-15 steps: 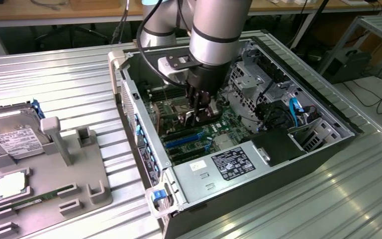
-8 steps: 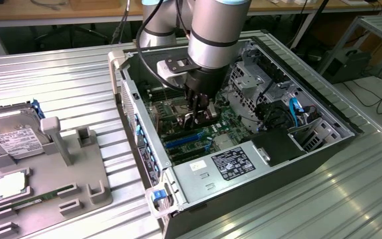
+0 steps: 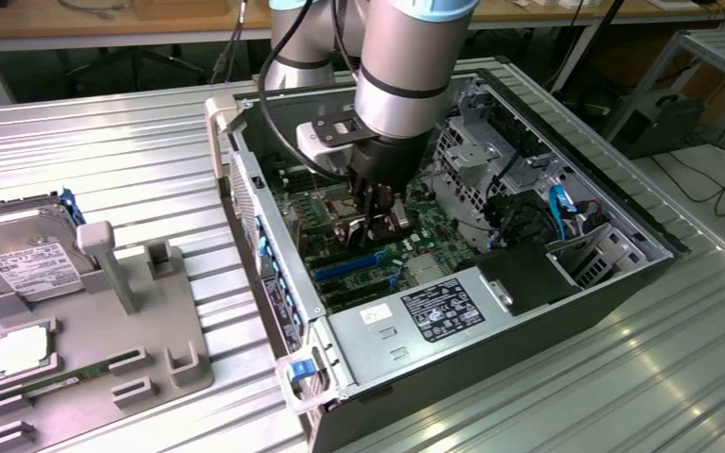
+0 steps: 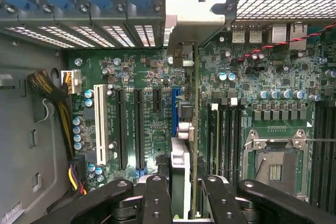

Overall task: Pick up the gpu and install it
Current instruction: 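Insert the gpu into the slot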

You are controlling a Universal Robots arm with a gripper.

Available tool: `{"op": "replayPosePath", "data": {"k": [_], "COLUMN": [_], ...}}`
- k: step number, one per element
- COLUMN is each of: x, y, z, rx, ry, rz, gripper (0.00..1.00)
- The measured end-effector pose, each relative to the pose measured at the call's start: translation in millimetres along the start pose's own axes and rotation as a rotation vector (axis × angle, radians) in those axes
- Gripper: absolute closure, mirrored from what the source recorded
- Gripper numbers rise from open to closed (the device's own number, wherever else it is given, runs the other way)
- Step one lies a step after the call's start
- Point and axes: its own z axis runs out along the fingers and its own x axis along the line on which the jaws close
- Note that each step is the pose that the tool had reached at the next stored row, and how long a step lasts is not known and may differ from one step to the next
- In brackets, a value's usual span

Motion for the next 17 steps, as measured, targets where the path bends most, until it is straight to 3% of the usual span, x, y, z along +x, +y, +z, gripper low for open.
{"op": "replayPosePath", "data": {"k": [17], "x": [4.2], "y": [5.6], "z": [10.3], "rx": [-0.0006], "ry": [0.0003], "rz": [0.0], "gripper": [0.72]}}
